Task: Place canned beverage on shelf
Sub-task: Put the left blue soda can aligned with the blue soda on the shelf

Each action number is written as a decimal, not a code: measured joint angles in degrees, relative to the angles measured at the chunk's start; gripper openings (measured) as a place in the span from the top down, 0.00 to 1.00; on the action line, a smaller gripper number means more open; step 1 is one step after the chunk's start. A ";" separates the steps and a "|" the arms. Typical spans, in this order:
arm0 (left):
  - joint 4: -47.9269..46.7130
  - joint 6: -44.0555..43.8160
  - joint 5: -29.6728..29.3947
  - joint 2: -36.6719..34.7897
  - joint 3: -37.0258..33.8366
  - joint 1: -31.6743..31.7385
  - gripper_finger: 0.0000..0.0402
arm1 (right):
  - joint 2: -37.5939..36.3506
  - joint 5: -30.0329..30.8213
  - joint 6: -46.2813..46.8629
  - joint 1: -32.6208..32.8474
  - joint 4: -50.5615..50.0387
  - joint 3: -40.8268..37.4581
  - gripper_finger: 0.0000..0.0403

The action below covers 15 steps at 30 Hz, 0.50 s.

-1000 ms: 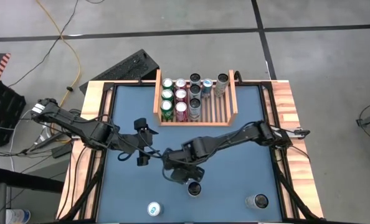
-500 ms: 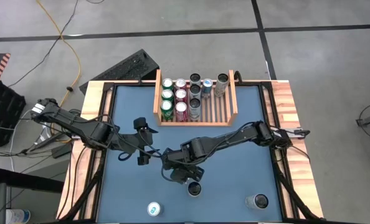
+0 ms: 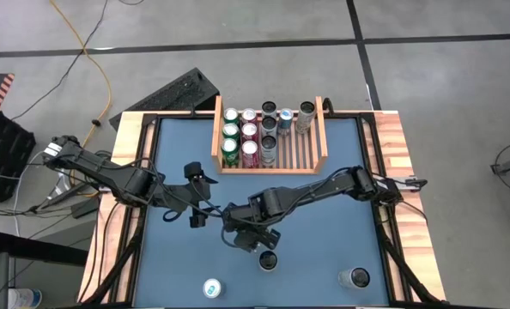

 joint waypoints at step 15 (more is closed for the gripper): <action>-0.02 -0.07 0.02 0.02 0.00 -0.02 0.15 | -0.59 1.26 6.70 -0.57 -1.82 0.35 0.73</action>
